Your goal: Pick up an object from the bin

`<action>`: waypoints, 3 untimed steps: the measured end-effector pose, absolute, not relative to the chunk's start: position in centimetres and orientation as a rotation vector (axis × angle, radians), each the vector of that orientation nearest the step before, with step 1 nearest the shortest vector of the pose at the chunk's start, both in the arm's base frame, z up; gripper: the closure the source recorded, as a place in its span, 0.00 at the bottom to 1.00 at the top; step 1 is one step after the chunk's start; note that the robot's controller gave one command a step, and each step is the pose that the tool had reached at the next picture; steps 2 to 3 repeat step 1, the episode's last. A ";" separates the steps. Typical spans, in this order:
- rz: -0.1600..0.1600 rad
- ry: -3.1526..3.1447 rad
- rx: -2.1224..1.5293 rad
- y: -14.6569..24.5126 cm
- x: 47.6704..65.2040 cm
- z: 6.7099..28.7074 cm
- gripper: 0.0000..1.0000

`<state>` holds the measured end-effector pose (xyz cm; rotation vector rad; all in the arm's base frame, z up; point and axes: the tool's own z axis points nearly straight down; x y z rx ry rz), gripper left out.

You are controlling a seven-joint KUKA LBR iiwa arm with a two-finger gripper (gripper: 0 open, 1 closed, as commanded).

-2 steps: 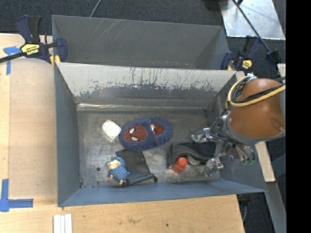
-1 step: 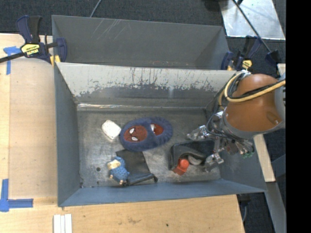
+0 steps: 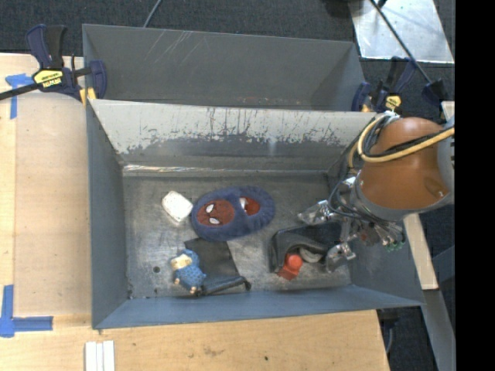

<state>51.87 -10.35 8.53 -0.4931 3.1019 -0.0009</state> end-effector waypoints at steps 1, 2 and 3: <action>-0.004 3.099 -0.477 -9.2 51.2 26.8 1.00; -0.004 3.099 -0.477 -9.2 51.2 26.8 1.00; -0.004 3.099 -0.477 -9.2 51.2 26.8 1.00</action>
Offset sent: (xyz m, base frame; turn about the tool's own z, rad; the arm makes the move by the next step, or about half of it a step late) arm -0.0070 0.0114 0.1798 0.0082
